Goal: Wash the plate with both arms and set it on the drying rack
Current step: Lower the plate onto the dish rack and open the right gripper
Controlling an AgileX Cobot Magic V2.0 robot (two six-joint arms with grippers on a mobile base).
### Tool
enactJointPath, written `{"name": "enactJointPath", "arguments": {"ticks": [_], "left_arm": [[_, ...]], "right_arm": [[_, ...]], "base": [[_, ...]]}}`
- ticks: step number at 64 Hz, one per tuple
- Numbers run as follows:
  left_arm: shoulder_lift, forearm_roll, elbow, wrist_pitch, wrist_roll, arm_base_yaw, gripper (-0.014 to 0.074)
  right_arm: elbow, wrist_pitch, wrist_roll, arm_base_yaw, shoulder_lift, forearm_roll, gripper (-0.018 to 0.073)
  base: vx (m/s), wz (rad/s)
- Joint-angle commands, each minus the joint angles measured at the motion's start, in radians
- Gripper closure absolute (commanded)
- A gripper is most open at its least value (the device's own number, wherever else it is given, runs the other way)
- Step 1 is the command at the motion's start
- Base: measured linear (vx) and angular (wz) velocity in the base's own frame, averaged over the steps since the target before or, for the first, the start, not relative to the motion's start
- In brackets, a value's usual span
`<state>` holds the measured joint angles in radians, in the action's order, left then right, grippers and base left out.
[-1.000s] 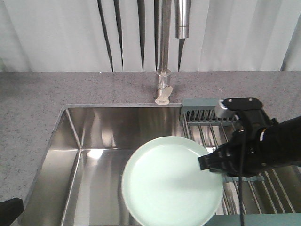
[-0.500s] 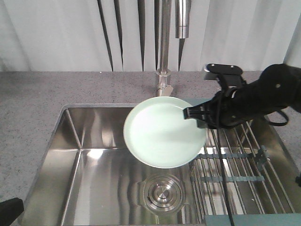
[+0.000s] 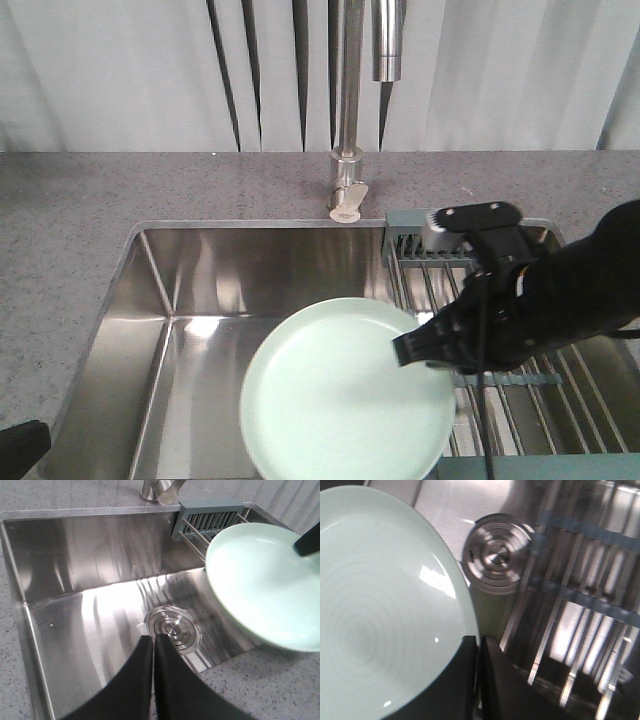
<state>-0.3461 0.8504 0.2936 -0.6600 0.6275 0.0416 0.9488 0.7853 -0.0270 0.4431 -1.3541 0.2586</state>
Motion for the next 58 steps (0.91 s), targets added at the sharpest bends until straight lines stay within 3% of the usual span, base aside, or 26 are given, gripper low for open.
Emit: {"name": "enactJointPath", "arguments": {"ticks": [1,10,21,41,48,58], "left_arm": [[-0.006,0.042,0.026,0.037,0.0,0.0,0.0602],[-0.006,0.042,0.026,0.037,0.0,0.0,0.0602],[-0.006,0.042,0.026,0.037,0.0,0.0,0.0602],[-0.006,0.042,0.026,0.036,0.0,0.0,0.0602],[-0.006,0.042,0.026,0.036,0.0,0.0,0.0602],[-0.006,0.042,0.026,0.036,0.0,0.0,0.0602]], "right_arm": [[0.017,-0.215,0.07,0.068,-0.016,0.033,0.0561],[0.117,-0.282,0.102,0.037,-0.126,0.018,0.0561],[0.238,-0.153,0.107,-0.116,-0.186,-0.048,0.0561],[0.259,0.081,0.11,-0.4,-0.087,-0.414,0.0561],[0.259,0.101,0.11,-0.421,-0.098,-0.496,0.0561],[0.259,0.089,0.11,-0.418,-0.15,-0.522,0.0561]], "base": [[0.0,0.0],[0.0,0.0],[0.0,0.0],[0.0,0.0],[0.0,0.0],[0.0,0.0]]}}
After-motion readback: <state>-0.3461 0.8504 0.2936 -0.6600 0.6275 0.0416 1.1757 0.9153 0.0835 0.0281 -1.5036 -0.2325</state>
